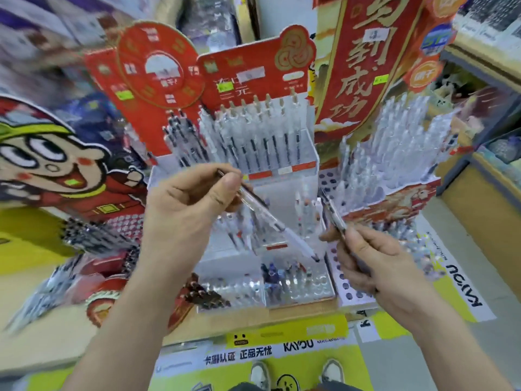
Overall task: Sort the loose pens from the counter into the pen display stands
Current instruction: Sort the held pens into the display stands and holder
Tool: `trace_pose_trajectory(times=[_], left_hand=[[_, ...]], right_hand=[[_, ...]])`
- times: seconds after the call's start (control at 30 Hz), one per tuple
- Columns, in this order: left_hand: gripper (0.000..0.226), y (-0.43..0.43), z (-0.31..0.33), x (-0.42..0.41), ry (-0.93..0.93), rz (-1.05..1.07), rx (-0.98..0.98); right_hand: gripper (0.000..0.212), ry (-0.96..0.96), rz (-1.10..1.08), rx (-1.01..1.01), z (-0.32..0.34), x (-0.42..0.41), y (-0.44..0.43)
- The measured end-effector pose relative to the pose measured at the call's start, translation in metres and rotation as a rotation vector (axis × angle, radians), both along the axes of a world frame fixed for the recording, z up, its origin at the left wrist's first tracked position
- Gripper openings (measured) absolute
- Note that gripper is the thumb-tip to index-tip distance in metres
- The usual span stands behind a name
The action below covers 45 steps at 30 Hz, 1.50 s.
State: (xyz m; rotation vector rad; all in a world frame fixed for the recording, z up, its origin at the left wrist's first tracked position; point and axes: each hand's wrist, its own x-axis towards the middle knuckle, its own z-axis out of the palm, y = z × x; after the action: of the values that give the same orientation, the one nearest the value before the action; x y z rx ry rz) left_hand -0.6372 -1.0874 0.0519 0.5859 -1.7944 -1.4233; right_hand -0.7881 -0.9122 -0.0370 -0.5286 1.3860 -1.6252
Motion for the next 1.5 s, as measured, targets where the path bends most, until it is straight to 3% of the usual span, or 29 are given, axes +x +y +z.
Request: trace_pose_trajectory(times=[0.07, 0.33, 0.6, 0.67, 0.8, 0.97, 1.03, 1.23, 1.43, 1.5], left_hand=[[0.011, -0.023, 0.006, 0.026, -0.03, 0.026, -0.083], [0.016, -0.119, 0.015, 0.132, -0.081, 0.107, -0.23], [0.009, -0.213, 0.009, 0.219, -0.129, 0.129, -0.237], [0.011, -0.227, 0.003, 0.228, -0.129, 0.138, -0.229], [0.017, -0.243, -0.009, 0.239, -0.098, 0.188, -0.238], [0.018, -0.277, -0.027, 0.26, -0.033, 0.344, -0.257], [0.024, -0.284, -0.044, 0.266, -0.077, 0.369, -0.26], [0.027, -0.285, -0.091, 0.268, -0.233, 0.311, -0.235], [0.007, -0.305, -0.104, 0.272, -0.37, 0.064, -0.569], [0.011, -0.31, -0.107, 0.272, -0.381, -0.029, -0.668]], right_hand=[[0.044, -0.014, 0.063, 0.015, 0.006, 0.016, -0.02], [0.032, 0.001, 0.027, -0.086, 0.006, 0.119, -0.117], [0.068, 0.203, -0.072, -0.067, -0.005, 0.197, -0.198], [0.062, 0.206, -0.085, -0.072, -0.003, 0.204, -0.213], [0.022, 0.148, -0.123, -0.115, -0.003, 0.21, -0.236], [0.016, 0.066, -0.082, -0.094, 0.0, 0.214, -0.256], [0.039, 0.051, -0.048, -0.102, 0.004, 0.215, -0.268], [0.037, 0.107, -0.009, -0.156, 0.007, 0.231, -0.302], [0.031, 0.099, -0.16, -0.115, 0.014, 0.26, -0.328], [0.028, 0.112, -0.199, -0.102, 0.014, 0.271, -0.333]])
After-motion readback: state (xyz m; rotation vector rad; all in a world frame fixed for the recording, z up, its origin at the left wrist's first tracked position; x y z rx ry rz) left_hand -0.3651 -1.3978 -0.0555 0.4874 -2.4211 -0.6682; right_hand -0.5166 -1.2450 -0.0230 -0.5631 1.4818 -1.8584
